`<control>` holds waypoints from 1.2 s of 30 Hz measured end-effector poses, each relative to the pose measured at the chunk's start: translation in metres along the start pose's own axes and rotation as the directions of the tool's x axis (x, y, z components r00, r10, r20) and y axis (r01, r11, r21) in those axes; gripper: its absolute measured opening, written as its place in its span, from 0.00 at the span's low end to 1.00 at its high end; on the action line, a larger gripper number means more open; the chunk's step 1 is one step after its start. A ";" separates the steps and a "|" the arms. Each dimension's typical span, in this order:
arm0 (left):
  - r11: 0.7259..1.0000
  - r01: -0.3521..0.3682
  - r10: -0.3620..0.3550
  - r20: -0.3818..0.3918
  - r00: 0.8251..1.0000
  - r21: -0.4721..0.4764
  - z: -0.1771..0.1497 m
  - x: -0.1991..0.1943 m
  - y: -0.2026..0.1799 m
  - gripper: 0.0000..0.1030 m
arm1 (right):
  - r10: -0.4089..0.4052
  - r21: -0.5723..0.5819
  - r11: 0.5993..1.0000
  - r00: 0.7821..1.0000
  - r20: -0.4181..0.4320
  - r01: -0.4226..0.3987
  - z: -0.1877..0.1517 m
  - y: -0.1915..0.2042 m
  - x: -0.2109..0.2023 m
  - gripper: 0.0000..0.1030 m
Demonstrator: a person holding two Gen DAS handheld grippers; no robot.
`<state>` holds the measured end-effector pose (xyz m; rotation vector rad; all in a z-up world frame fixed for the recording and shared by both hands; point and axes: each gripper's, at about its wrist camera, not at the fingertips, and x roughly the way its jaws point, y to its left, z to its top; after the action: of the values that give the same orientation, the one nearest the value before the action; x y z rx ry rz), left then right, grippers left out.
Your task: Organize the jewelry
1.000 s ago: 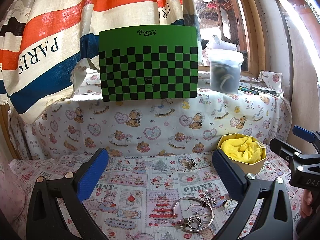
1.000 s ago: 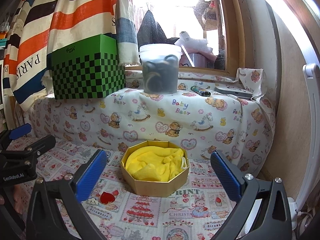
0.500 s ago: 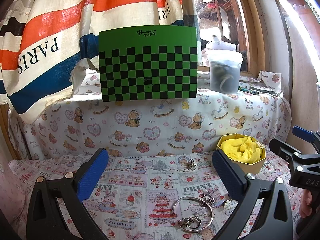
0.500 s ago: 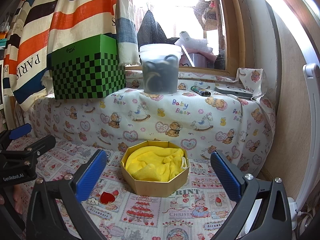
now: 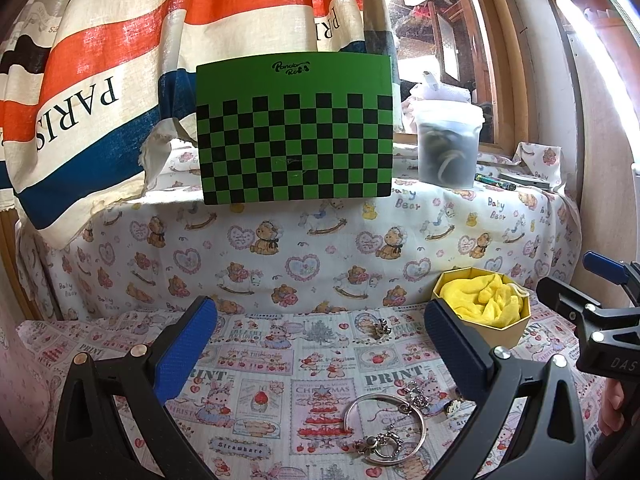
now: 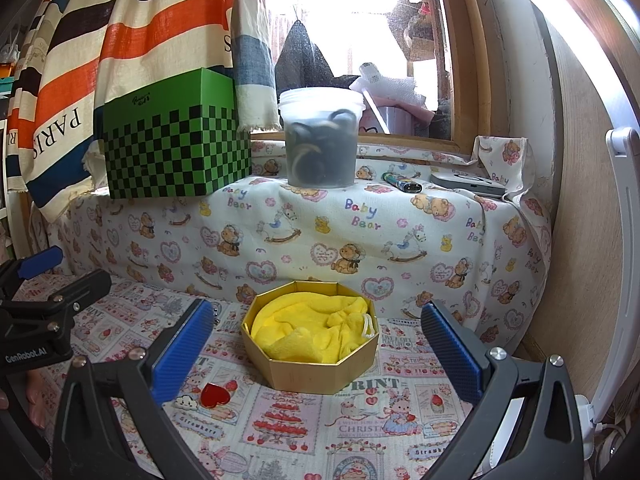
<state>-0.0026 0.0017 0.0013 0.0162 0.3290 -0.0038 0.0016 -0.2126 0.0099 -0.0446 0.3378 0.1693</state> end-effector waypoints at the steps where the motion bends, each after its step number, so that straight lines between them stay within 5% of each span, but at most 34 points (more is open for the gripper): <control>1: 1.000 0.000 0.000 0.000 1.000 0.000 0.000 0.000 0.000 1.00 | 0.000 0.000 1.000 1.000 0.000 0.000 0.000 0.000 0.001 1.00; 26: 1.000 0.023 -0.023 -0.011 1.000 0.005 -0.001 0.003 -0.003 1.00 | -0.019 -0.006 1.000 1.000 0.010 0.019 0.000 0.001 -0.001 1.00; 36: 0.999 -0.036 0.036 0.008 0.999 0.003 -0.003 -0.001 -0.004 1.00 | -0.017 -0.010 1.000 1.000 0.000 0.017 -0.001 0.001 0.001 1.00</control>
<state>-0.0048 -0.0019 -0.0011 0.0256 0.3206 0.0310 0.0021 -0.2117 0.0088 -0.0570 0.3370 0.1535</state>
